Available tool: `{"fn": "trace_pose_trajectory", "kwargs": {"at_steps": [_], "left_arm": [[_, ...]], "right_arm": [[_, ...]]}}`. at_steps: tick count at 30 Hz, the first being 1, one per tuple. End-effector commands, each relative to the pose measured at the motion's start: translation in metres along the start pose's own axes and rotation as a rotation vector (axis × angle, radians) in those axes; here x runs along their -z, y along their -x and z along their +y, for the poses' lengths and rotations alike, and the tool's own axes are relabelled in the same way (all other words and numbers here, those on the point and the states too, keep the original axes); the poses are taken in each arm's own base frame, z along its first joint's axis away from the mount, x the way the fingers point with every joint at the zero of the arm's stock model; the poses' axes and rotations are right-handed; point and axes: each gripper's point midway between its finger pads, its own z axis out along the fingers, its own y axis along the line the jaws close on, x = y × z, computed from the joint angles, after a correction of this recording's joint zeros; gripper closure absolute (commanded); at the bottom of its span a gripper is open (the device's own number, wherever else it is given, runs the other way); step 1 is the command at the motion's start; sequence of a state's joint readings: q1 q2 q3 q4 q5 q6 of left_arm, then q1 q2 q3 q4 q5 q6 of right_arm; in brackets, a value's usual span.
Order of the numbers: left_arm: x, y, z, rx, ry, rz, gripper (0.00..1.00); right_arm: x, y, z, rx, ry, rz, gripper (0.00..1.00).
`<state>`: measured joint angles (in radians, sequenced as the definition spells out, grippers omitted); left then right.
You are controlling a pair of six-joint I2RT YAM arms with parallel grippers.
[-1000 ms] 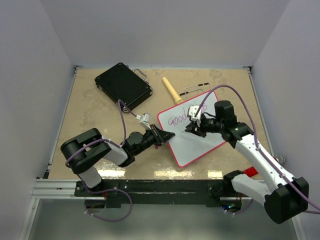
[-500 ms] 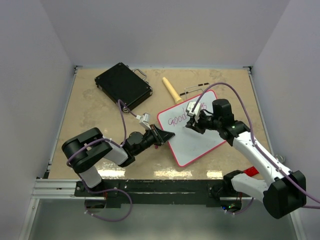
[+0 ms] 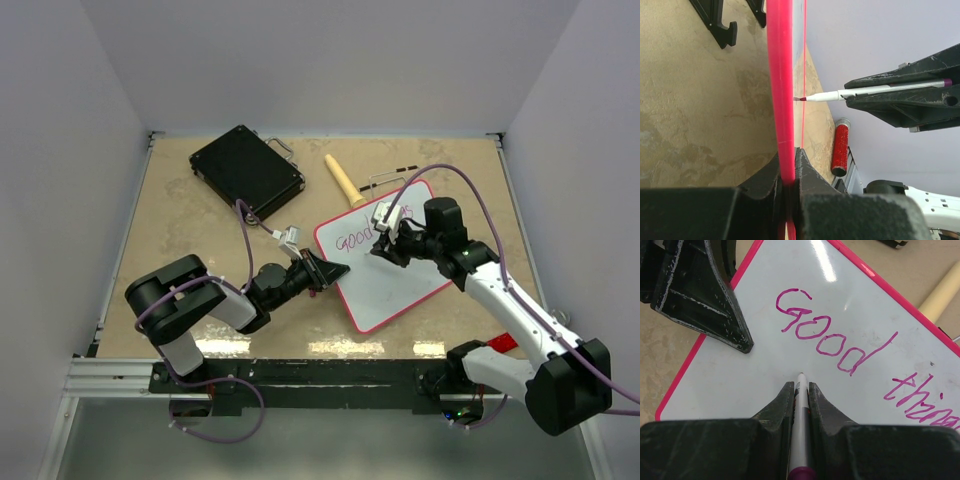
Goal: Write a sentence on the whiteboard
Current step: Write on the whiteboard with the whiteboard marker without the cap.
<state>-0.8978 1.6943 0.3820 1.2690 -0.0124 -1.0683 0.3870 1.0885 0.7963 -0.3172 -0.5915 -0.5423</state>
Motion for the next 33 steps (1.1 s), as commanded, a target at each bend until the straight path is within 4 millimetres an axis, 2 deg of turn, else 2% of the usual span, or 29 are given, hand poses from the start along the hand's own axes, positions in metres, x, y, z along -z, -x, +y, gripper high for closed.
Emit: {"fn": "trace_pose_trajectory", "kwargs": {"at_steps": [1,13,22,26,33], "left_arm": [[-0.003,0.038,-0.063,-0.044,-0.245,-0.153,1.00],[-0.004,0.039,-0.065,-0.046,-0.249,-0.155,1.00],[-0.003,0.039,-0.064,-0.053,-0.244,-0.154,1.00],[-0.003,0.040,-0.065,-0.058,-0.244,-0.154,1.00],[-0.001,0.038,-0.062,-0.061,-0.235,-0.151,1.00]], "right_arm": [[-0.003,0.011,0.000,0.011,0.012,-0.035,1.00],[-0.001,0.011,0.014,0.033,0.083,-0.041,1.00],[0.001,-0.001,0.018,0.043,0.119,0.026,1.00],[0.002,-0.006,0.013,0.032,0.092,0.063,1.00],[0.009,0.001,-0.006,0.016,-0.027,0.049,1.00]]}}
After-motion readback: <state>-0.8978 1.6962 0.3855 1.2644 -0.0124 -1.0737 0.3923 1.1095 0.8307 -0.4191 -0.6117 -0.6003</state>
